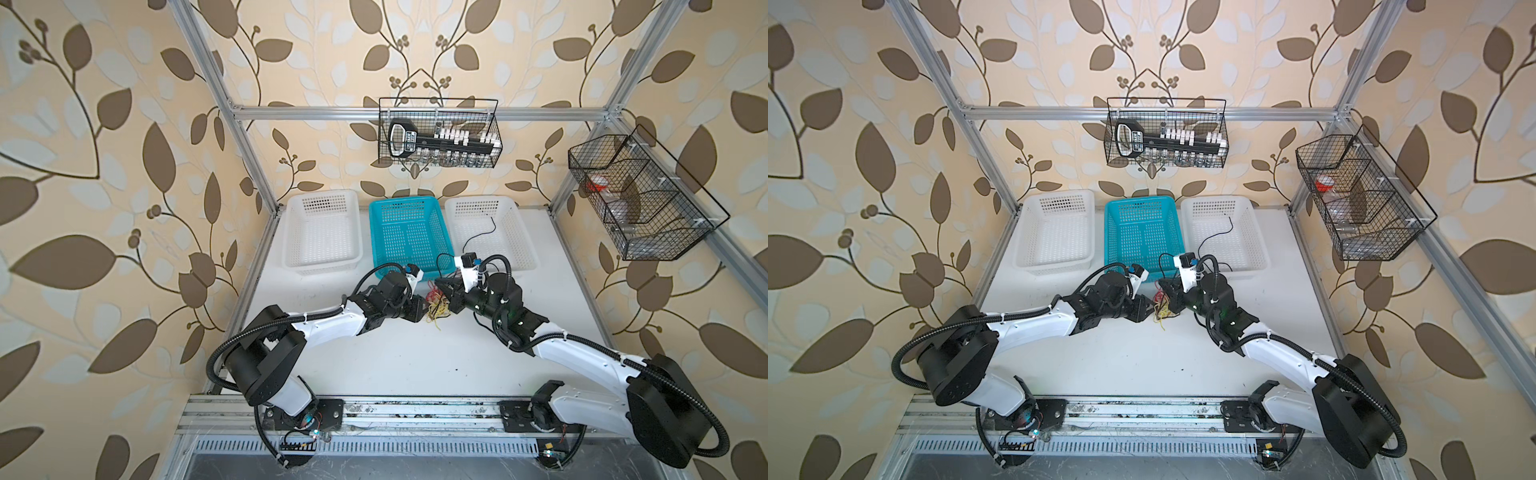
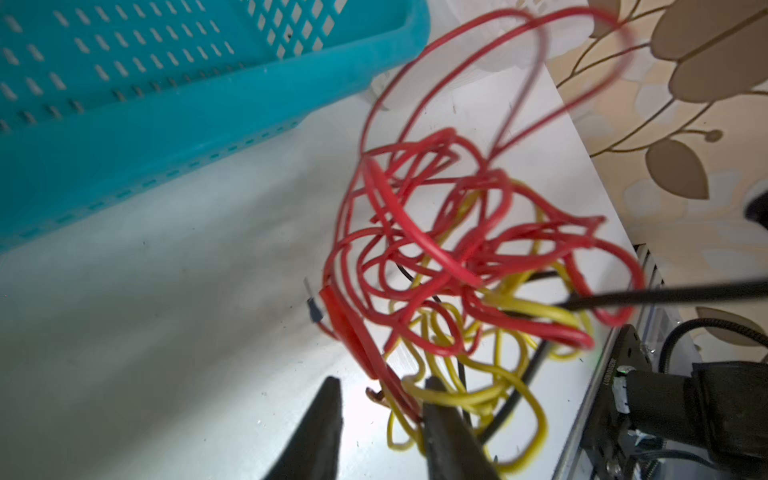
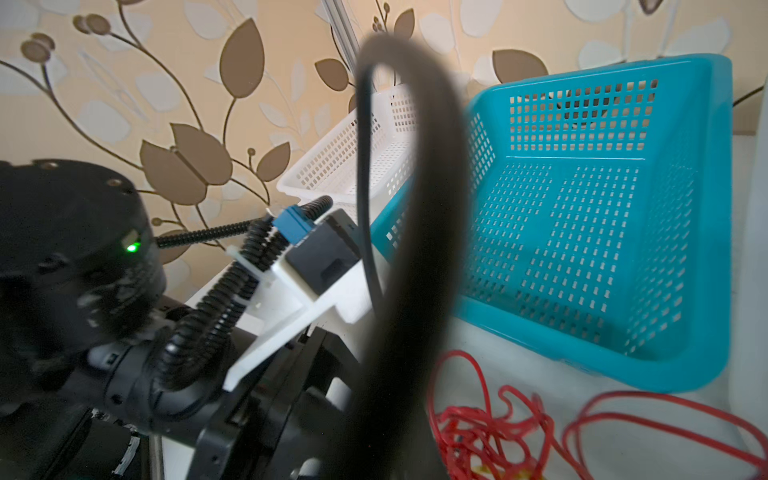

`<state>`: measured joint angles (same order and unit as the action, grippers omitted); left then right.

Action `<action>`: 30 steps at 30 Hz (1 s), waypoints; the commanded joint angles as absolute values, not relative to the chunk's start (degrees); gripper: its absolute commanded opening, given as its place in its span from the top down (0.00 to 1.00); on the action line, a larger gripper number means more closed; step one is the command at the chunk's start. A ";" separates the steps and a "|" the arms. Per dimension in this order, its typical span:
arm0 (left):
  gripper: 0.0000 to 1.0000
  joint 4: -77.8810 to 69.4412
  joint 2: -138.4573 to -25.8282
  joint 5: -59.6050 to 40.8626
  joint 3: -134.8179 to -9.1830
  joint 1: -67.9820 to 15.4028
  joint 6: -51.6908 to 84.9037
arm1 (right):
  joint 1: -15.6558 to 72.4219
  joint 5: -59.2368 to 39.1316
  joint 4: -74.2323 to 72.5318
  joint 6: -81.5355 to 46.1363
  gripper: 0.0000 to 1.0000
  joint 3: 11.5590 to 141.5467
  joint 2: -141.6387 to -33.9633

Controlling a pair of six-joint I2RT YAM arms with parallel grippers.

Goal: Untangle the cables
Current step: 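Carry the black wire toward the white basket while the left gripper holds red wire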

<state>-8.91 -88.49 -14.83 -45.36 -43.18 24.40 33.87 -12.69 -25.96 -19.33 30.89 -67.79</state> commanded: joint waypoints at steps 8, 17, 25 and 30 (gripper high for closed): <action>1.00 -7.49 -90.84 -13.62 -47.98 -43.55 22.75 | 34.75 -10.82 -24.32 -18.83 1.00 33.70 -62.11; 1.00 1.93 -94.82 -7.11 -49.43 -43.51 21.27 | 34.04 -1.43 -13.31 -14.78 1.00 37.99 -52.98; 1.00 5.64 -96.66 -4.17 -50.53 -43.57 21.14 | 30.49 2.15 -6.55 -14.18 1.00 39.88 -45.14; 1.00 5.81 -95.99 -3.61 -50.28 -43.51 20.73 | 29.10 3.61 -2.60 -11.94 1.00 42.62 -43.50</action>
